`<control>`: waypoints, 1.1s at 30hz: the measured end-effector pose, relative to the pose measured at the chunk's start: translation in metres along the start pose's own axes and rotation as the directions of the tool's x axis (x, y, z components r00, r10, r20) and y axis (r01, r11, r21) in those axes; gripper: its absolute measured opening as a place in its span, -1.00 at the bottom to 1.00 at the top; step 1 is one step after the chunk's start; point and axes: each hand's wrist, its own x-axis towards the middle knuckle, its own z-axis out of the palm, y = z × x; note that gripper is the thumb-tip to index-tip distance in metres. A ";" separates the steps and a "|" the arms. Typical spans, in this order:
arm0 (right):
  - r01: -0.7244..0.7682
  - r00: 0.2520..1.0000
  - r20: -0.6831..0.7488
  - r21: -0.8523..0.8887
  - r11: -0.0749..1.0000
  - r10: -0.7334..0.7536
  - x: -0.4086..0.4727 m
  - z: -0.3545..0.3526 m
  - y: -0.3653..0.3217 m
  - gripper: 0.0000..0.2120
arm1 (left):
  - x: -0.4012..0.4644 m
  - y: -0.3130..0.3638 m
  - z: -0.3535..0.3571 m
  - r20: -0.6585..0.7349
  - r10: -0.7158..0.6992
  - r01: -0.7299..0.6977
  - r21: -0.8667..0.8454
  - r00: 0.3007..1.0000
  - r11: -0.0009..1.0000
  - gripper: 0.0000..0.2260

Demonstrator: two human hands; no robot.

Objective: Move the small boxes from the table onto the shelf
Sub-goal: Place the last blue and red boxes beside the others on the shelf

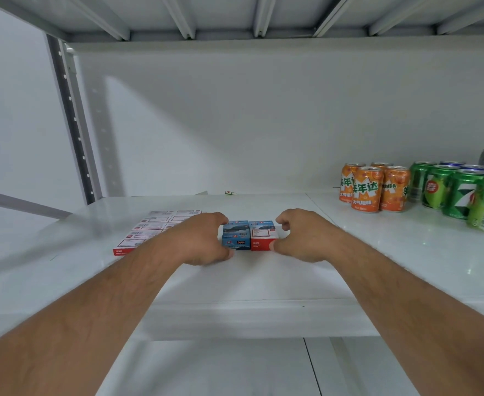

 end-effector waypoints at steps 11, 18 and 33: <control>-0.001 0.996 -0.084 0.037 0.999 0.004 0.009 0.015 -0.002 -0.72 | 0.001 0.004 0.011 -0.108 -0.042 0.035 -0.064 0.993 0.997 -0.56; 0.004 0.995 -0.101 0.040 0.999 0.000 0.012 0.016 -0.002 -0.69 | 0.004 0.009 0.014 -0.131 -0.052 0.045 -0.058 0.990 0.997 -0.65; 0.025 0.996 -0.092 0.024 0.999 -0.022 0.009 0.012 -0.002 -0.64 | 0.008 0.005 0.012 -0.113 -0.047 0.038 -0.081 0.993 0.996 -0.56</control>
